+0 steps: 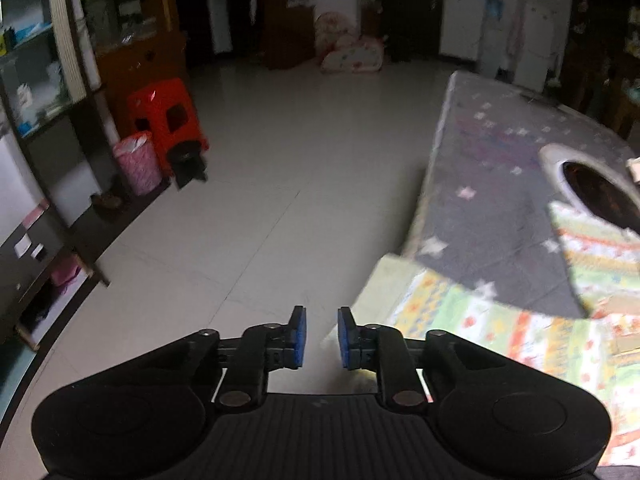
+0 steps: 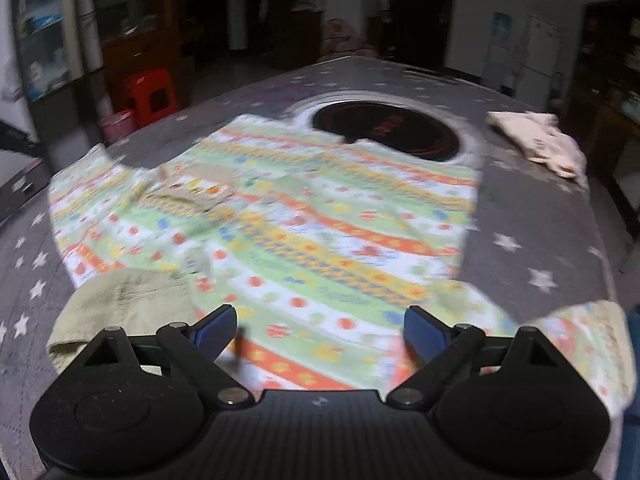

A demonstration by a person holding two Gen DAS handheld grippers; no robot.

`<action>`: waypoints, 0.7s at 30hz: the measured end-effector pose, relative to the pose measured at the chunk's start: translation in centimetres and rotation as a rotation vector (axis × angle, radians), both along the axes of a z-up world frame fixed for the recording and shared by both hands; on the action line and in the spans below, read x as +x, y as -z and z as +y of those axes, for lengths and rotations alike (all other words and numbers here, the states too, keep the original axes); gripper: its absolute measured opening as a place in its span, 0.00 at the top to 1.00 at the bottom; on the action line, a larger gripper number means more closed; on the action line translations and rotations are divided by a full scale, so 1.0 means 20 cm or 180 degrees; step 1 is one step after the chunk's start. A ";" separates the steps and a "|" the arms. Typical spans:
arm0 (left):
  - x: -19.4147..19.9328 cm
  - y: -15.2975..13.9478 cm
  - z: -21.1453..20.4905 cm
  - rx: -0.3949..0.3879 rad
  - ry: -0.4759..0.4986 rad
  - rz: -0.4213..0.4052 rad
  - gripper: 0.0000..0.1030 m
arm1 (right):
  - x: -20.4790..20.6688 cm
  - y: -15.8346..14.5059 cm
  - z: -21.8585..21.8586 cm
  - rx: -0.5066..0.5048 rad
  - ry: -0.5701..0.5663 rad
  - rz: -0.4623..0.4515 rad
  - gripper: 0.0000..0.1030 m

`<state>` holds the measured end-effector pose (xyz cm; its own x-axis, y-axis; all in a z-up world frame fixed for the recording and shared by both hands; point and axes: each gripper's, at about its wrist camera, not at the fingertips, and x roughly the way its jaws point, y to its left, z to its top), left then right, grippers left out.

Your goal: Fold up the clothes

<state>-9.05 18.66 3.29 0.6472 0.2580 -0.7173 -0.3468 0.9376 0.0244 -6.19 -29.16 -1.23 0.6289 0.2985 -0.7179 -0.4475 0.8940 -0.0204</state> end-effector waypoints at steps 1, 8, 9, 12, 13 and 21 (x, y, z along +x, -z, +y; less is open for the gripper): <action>0.00 -0.01 -0.04 -0.0015 0.0080 -0.0032 0.79 | 0.01 -0.01 -0.04 0.0001 0.0091 -0.0001 0.15; 0.06 -0.01 -0.42 -0.0250 0.0869 -0.0089 0.76 | 0.04 -0.04 -0.41 -0.0024 0.0917 0.0010 0.27; 0.07 -0.01 -0.48 -0.0278 0.0982 -0.0082 0.70 | 0.05 -0.04 -0.46 -0.0026 0.1034 0.0008 0.28; 0.10 -0.01 -0.66 -0.0301 0.1310 -0.0062 0.65 | 0.08 -0.05 -0.64 -0.0003 0.1439 0.0029 0.30; 0.11 -0.01 -0.72 -0.0307 0.1419 -0.0055 0.65 | 0.09 -0.04 -0.68 -0.0013 0.1525 0.0041 0.30; 0.16 0.04 -1.03 -0.0360 0.1848 0.0041 0.60 | 0.19 0.04 -0.89 0.0085 0.2038 0.0215 0.30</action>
<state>-5.84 -1.98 2.45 0.6506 -0.2143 -0.7285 0.2236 0.9709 -0.0860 -2.49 -46.96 -2.09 0.6422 -0.1028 -0.7596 0.1753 0.9844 0.0150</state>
